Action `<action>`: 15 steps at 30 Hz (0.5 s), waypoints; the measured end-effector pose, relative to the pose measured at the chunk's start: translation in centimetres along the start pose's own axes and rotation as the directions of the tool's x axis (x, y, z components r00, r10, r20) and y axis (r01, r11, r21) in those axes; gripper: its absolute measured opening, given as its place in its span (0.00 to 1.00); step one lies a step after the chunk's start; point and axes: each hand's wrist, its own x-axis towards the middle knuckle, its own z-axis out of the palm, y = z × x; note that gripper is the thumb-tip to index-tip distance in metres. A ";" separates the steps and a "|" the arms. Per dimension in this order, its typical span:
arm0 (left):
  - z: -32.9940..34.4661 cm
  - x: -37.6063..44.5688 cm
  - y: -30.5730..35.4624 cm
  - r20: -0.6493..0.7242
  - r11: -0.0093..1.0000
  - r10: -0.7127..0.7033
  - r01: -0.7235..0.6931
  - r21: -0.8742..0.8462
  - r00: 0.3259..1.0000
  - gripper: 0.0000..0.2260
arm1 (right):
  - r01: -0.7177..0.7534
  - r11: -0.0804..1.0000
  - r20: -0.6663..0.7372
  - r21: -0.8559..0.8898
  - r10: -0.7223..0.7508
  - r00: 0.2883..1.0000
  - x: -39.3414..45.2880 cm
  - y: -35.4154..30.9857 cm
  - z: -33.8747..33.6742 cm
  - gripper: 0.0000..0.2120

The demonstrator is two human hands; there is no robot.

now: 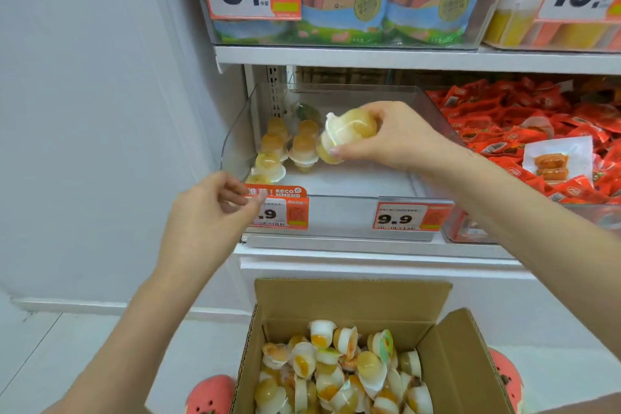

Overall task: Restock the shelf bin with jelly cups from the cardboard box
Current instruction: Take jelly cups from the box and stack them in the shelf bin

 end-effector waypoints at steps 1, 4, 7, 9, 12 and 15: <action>-0.1 0.8 -0.8 0.039 0.995 -0.030 0.026 0.095 0.999 0.05 | 0.017 0.992 0.031 -0.126 -0.013 0.999 2.0 0.1 1.0 0.24; 0.1 2.0 -1.8 0.121 0.970 -0.060 0.029 0.240 0.991 0.06 | 0.092 0.917 0.181 -0.387 -0.022 0.983 6.6 1.4 4.9 0.28; 0.6 2.3 -2.1 0.169 0.957 -0.032 -0.019 0.291 0.985 0.05 | 0.138 0.891 0.279 -0.432 -0.013 0.960 9.0 3.3 7.8 0.29; 0.8 2.5 -2.3 0.189 0.945 -0.008 -0.055 0.324 0.982 0.06 | 0.151 0.893 0.298 -0.425 -0.020 0.954 9.7 4.4 9.3 0.28; 0.8 2.8 -2.4 0.183 0.946 0.001 -0.060 0.317 0.983 0.05 | 0.164 0.899 0.308 -0.406 -0.034 0.951 10.1 5.6 10.9 0.27; 0.8 2.9 -2.4 0.175 0.946 0.004 -0.060 0.318 0.985 0.05 | 0.134 0.922 0.289 -0.363 -0.025 0.957 10.1 6.1 11.4 0.25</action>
